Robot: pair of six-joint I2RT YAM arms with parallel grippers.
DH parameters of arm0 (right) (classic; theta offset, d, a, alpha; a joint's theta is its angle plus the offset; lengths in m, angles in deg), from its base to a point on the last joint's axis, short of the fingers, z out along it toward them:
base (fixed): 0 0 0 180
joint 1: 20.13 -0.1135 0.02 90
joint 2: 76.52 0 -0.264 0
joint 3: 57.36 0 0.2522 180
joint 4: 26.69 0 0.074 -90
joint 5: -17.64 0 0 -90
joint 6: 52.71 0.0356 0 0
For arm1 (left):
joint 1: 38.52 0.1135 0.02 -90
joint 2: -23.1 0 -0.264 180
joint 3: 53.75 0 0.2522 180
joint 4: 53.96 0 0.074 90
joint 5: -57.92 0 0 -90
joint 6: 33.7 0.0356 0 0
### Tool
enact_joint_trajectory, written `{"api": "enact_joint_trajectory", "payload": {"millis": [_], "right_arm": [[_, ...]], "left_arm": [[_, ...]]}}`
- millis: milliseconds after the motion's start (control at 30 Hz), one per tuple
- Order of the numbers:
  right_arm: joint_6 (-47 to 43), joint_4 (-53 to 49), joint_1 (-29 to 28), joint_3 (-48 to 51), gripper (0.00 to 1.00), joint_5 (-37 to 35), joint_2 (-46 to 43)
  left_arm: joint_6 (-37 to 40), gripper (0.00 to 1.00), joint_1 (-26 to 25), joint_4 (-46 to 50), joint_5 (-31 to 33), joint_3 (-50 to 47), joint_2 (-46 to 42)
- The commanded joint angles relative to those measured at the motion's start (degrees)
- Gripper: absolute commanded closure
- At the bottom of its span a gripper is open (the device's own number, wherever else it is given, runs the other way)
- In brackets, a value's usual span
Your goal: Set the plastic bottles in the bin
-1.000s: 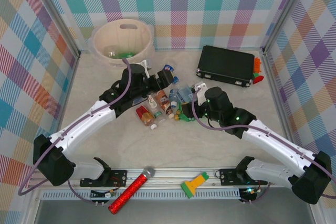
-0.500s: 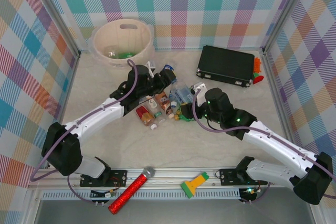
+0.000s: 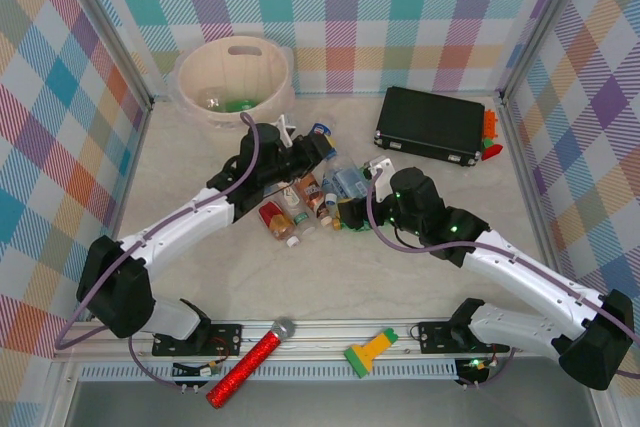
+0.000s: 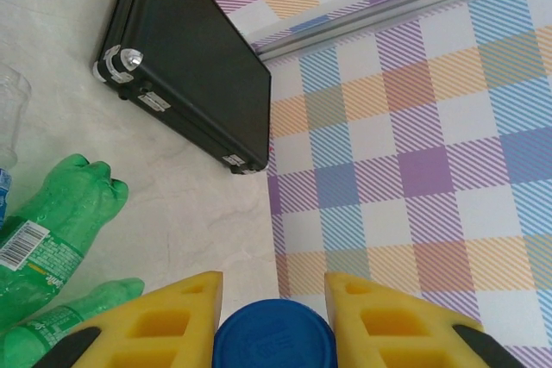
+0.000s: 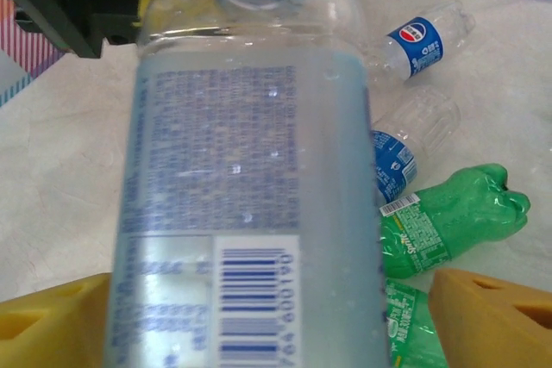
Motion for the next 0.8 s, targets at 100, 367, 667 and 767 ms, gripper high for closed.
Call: {"api": "enact_joint_trajectory", "payload": {"millis": [100, 367, 667, 767], "right_arm": [[0.86, 1.89, -0.52, 0.81, 0.01, -2.19, -2.78], [1.61, 0.46, -0.52, 1.15, 0.01, -1.39, -7.47], [2.38, -1.39, -0.52, -0.73, 0.01, 0.77, -10.01], [2.63, -1.53, -0.52, -1.37, 0.01, 1.5, -10.36]], "left_arm": [[9.58, 0.79, 0.18, 10.35, 4.12, 5.89, -5.29], [26.31, 0.78, 0.18, 25.83, 14.21, 17.0, -8.87], [45.18, 0.79, 0.37, 34.09, 31.96, 29.09, -8.66], [50.24, 0.8, 1.03, 32.64, 37.02, 31.49, -7.96]]}}
